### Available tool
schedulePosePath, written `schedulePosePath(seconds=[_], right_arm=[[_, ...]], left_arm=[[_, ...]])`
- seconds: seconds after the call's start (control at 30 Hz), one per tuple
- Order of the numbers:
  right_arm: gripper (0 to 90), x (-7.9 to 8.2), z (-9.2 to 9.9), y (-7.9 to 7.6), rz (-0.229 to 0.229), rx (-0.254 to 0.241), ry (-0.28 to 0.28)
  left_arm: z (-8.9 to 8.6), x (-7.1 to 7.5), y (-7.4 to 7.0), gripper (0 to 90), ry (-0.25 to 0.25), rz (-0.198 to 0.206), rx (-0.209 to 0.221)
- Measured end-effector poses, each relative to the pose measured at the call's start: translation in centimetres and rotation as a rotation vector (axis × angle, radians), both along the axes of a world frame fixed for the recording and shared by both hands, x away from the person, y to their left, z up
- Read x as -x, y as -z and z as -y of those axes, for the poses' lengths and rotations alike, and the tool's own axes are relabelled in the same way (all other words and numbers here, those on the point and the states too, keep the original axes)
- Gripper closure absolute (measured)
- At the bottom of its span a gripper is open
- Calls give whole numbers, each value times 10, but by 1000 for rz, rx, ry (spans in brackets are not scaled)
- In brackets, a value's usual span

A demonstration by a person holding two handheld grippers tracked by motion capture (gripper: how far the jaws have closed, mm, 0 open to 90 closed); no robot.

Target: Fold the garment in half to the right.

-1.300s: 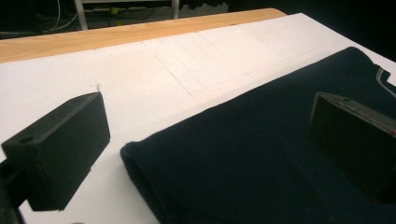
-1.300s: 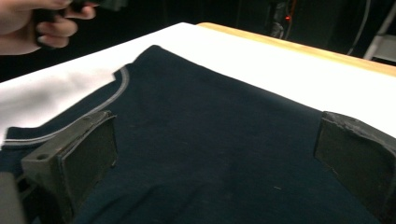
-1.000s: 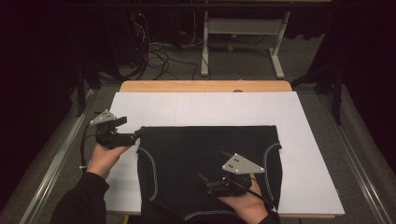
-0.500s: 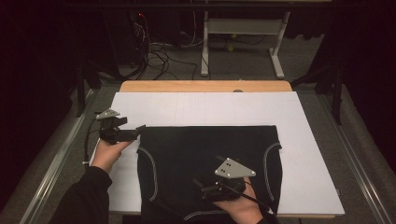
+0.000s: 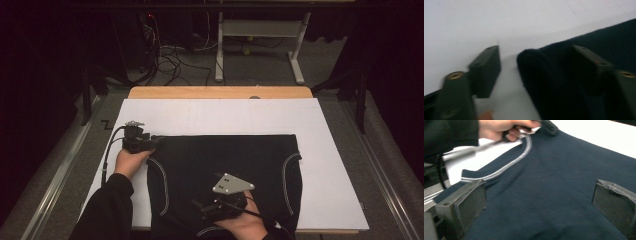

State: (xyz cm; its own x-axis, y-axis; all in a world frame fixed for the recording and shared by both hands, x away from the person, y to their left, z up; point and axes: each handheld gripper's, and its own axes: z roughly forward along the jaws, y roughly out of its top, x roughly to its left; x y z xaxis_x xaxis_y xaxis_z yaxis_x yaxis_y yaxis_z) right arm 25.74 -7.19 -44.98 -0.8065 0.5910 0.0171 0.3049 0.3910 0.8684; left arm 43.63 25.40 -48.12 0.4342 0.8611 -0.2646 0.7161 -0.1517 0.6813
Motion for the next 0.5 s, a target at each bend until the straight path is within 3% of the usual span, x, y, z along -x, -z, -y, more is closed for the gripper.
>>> schedulePosePath(seconds=[0.07,0.1,0.17,0.27,0.5], right_arm=[[2,3,-10,2,-6,6,-23],[2,5,-16,3,-16,11,-38],[2,7,-25,6,-15,35,-56],[2,10,-41,10,-28,73,-89],[36,17,-74,17,-77,127,-162]], left_arm=[[6,3,0,426,26,17,-39],[7,4,0,533,34,18,-43],[6,4,2,624,48,10,-14],[2,6,4,678,56,5,23],[4,12,5,692,52,29,8]])
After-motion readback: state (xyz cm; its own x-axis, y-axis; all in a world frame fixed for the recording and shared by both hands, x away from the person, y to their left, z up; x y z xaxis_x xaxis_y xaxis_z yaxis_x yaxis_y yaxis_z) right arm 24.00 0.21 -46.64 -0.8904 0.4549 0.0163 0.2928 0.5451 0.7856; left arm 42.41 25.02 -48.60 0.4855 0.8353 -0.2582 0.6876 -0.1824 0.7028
